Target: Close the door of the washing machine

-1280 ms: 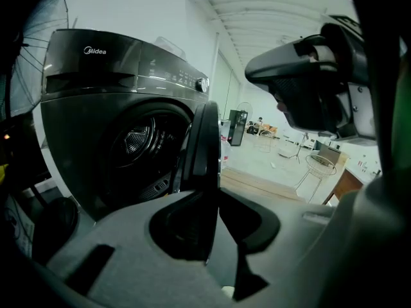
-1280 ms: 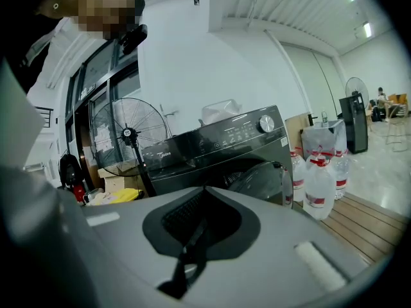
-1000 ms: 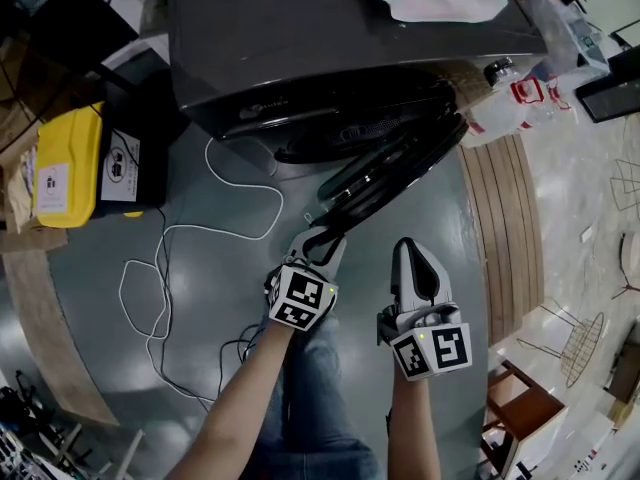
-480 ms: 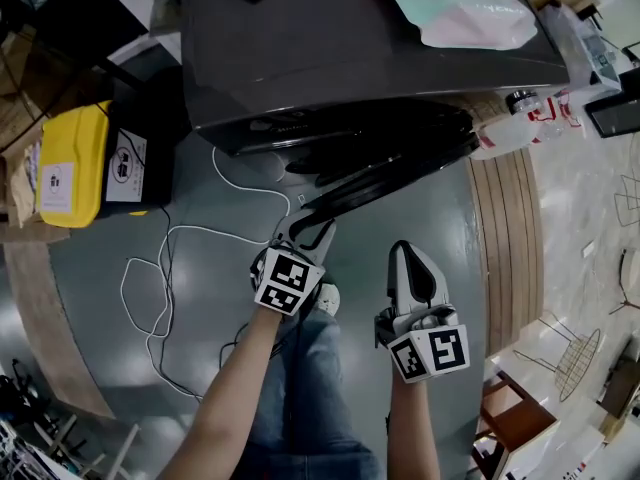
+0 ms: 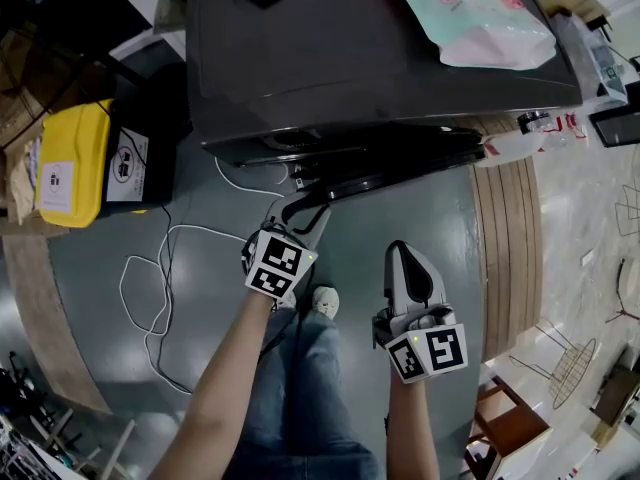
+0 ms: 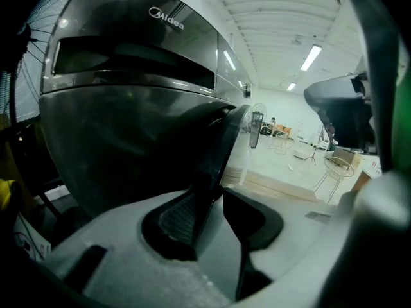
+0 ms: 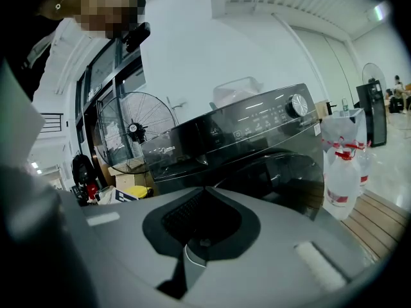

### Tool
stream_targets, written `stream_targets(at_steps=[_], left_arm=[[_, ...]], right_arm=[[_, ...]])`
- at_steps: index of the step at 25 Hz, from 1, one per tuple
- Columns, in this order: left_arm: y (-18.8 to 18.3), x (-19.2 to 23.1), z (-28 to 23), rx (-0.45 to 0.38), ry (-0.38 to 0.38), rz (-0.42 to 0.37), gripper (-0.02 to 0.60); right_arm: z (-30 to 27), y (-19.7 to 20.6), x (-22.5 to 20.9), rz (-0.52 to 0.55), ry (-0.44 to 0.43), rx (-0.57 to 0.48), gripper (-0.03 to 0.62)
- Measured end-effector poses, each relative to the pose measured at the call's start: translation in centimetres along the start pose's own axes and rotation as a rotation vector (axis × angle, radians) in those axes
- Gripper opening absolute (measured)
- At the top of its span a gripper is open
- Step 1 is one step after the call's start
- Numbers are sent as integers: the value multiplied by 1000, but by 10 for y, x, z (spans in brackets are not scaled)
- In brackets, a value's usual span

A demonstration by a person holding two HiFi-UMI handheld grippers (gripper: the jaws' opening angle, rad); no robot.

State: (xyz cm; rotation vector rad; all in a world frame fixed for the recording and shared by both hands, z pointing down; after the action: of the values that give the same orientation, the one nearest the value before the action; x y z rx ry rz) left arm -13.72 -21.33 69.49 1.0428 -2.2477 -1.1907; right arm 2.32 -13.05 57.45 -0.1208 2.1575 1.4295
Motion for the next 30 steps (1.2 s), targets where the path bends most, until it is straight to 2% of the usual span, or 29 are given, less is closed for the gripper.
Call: stream_targets(at_steps=[8,20,30], left_arm=[[-5,19,-7,2,1,-11,129],[-5,19,-7,-2,1,-12,130],[-1,17,0,-9,-47,55,132]], right_arm=[[-7,2,-3,-3,1,15,12],[-11,0,-3,0,-2,18,12],[-5,-6,1,7,-3,10,12]])
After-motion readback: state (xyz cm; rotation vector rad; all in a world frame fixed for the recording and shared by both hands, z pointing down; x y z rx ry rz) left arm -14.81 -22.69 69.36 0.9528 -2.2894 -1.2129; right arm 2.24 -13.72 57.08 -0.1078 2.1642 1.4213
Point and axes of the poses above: the fingertips, and each gripper's own axes: z backward along the fingers, x to its left, y out of its underside, the point moved 6 cm from there along z, backward along the fingers, and after that the axes turned 8 degrees about -z, right-handed, at the moved point
